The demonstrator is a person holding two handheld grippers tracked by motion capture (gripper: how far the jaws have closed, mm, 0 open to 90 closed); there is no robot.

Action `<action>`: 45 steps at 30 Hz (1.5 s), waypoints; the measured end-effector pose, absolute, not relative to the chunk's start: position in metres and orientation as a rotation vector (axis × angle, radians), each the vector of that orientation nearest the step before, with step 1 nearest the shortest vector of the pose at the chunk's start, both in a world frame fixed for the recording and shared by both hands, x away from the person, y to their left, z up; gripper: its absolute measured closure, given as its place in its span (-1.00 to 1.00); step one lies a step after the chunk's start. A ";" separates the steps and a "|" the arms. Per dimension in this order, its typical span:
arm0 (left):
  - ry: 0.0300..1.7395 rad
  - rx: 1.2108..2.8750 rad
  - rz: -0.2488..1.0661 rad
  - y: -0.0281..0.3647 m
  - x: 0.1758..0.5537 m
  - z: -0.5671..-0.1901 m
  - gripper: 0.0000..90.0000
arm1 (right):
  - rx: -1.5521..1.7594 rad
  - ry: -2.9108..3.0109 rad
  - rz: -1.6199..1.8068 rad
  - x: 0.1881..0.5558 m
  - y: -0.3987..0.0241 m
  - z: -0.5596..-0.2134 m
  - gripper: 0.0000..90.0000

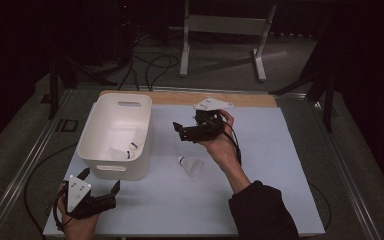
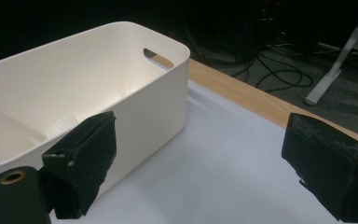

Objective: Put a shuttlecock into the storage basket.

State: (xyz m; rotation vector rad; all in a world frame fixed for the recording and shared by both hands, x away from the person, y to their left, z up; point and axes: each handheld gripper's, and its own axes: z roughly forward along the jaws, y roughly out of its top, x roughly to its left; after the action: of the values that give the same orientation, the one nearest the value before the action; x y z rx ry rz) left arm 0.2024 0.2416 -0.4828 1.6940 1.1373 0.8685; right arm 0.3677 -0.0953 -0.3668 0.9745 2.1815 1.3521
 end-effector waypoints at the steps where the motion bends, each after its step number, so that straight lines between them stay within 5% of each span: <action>1: 1.138 1.695 0.867 0.242 0.202 -0.483 -1.00 | 0.975 2.178 1.353 0.367 -0.096 -0.367 -0.77; 45: 1.137 1.692 0.873 0.241 0.201 -0.483 -1.00 | 1.065 2.202 1.285 0.361 -0.126 -0.403 -0.77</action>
State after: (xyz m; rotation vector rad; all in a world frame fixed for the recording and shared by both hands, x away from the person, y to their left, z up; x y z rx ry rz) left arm 0.2014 0.2408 -0.4826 1.6917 1.1371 0.8727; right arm 0.3607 -0.1258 -0.4032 1.0651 2.2018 1.2847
